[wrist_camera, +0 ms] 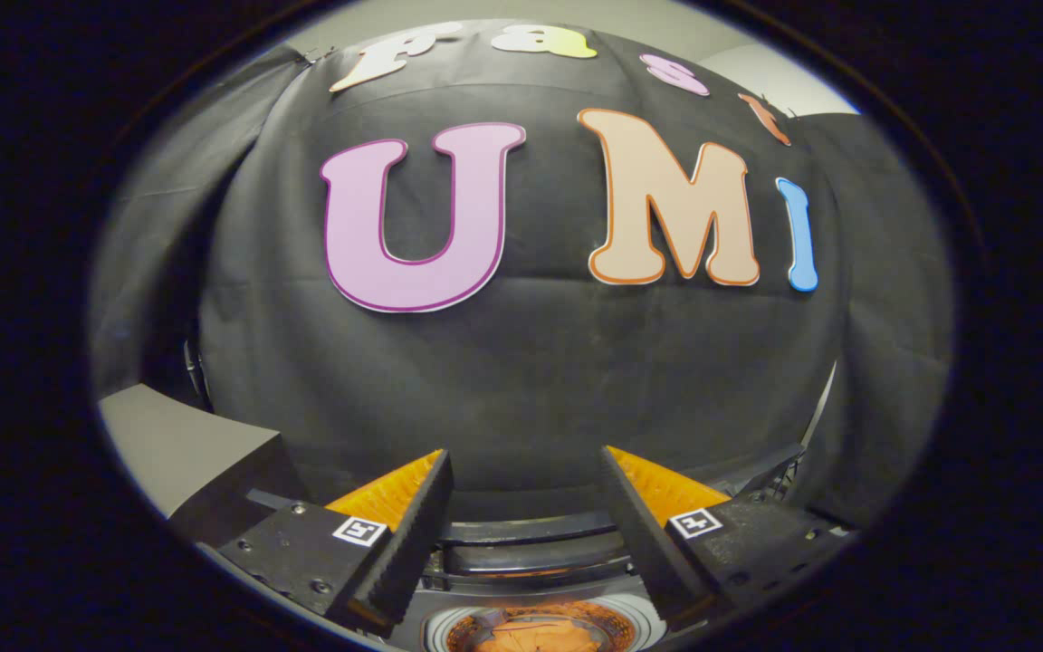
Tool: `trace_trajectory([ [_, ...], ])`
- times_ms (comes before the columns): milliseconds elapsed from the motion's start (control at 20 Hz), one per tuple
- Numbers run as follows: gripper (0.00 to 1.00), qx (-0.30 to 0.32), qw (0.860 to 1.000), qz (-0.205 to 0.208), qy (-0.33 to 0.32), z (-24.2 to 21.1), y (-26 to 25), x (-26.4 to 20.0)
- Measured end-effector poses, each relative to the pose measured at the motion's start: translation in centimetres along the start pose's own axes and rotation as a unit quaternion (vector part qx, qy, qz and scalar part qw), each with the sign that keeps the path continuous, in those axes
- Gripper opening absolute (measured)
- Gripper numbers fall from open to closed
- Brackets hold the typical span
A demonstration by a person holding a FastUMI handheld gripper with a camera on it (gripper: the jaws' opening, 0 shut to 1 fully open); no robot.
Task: Put the clothes into the washing machine and then close the washing machine lid.
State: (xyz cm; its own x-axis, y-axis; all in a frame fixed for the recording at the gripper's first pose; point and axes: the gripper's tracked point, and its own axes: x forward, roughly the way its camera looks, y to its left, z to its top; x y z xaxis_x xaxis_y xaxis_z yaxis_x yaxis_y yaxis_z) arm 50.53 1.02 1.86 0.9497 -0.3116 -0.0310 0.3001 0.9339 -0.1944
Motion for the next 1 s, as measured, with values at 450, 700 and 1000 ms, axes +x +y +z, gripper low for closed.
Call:
trace_trajectory([
  [450,0.98,-0.001,1.0,0.003,-0.009,-0.5,-0.1,-1.1],
  [700,0.98,0.0,1.0,0.004,-0.011,-0.6,-0.3,-1.5],
  [1000,0.98,0.005,0.999,0.002,-0.045,-1.0,-0.5,-3.2],
])
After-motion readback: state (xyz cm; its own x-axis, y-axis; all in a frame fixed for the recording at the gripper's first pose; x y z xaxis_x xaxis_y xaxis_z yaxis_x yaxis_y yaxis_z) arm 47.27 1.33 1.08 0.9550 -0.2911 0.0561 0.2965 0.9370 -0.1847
